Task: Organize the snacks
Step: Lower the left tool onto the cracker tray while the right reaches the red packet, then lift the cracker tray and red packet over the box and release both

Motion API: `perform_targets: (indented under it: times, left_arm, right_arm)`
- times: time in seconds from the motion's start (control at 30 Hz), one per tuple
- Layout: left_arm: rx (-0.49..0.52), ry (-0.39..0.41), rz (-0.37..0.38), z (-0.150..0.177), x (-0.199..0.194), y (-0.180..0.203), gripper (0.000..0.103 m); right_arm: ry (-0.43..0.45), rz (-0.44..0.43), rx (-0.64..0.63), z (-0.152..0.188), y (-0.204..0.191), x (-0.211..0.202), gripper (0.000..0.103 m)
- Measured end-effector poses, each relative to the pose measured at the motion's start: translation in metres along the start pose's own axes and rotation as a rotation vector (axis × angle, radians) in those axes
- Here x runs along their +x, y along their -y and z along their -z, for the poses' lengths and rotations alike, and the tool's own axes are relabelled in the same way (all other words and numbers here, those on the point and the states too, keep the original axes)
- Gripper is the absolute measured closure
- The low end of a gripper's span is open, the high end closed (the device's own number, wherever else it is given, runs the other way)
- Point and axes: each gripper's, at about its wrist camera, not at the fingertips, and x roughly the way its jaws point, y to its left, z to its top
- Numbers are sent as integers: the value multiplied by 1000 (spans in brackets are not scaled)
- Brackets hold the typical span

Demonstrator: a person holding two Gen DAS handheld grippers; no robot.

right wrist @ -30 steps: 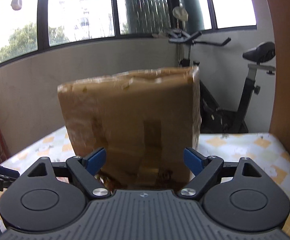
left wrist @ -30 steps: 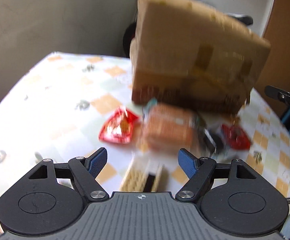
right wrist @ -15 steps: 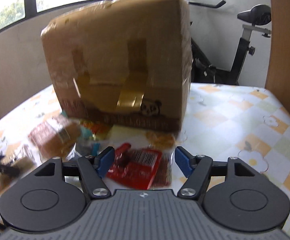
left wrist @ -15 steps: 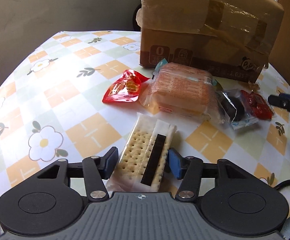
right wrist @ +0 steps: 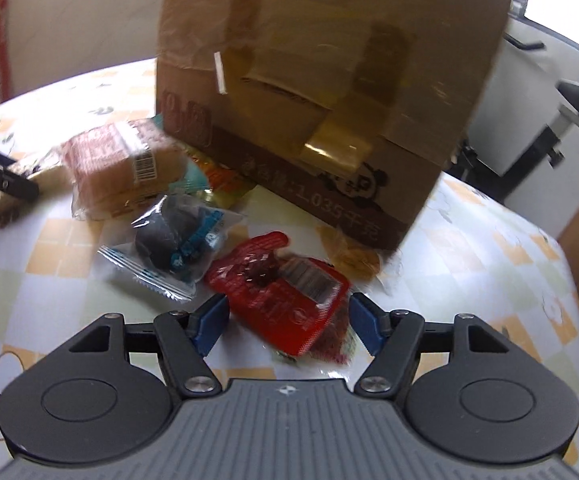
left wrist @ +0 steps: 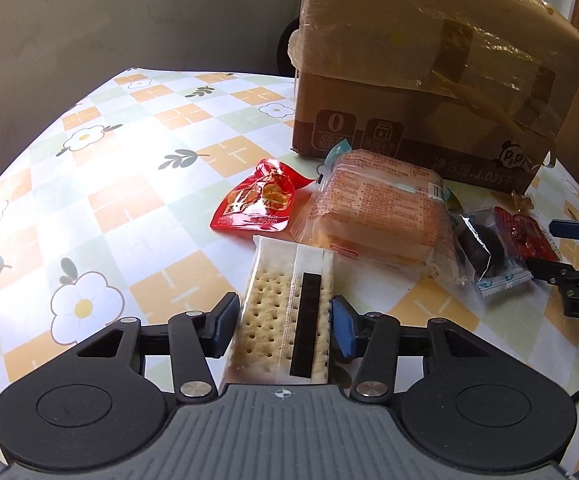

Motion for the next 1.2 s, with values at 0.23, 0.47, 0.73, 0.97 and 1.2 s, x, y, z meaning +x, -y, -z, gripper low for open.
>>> perform_targets:
  times: [0.23, 0.47, 0.73, 0.97, 1.2]
  left_arm:
    - [-10, 4, 7, 1, -2, -2, 51]
    - [-18, 9, 8, 2, -2, -3, 51]
    - [-22, 18, 1, 2, -3, -3, 51]
    - [-16, 30, -5, 4, -5, -3, 51]
    - [-30, 35, -5, 5, -8, -4, 52]
  right_arm:
    - [10, -54, -45, -19, 2, 20, 33]
    - [-7, -147, 86, -27, 26, 41, 30]
    - [30, -141, 148, -17, 27, 38, 29]
    - [72, -118, 113, -8, 15, 27, 41]
    - [134, -94, 124, -2, 15, 18, 43]
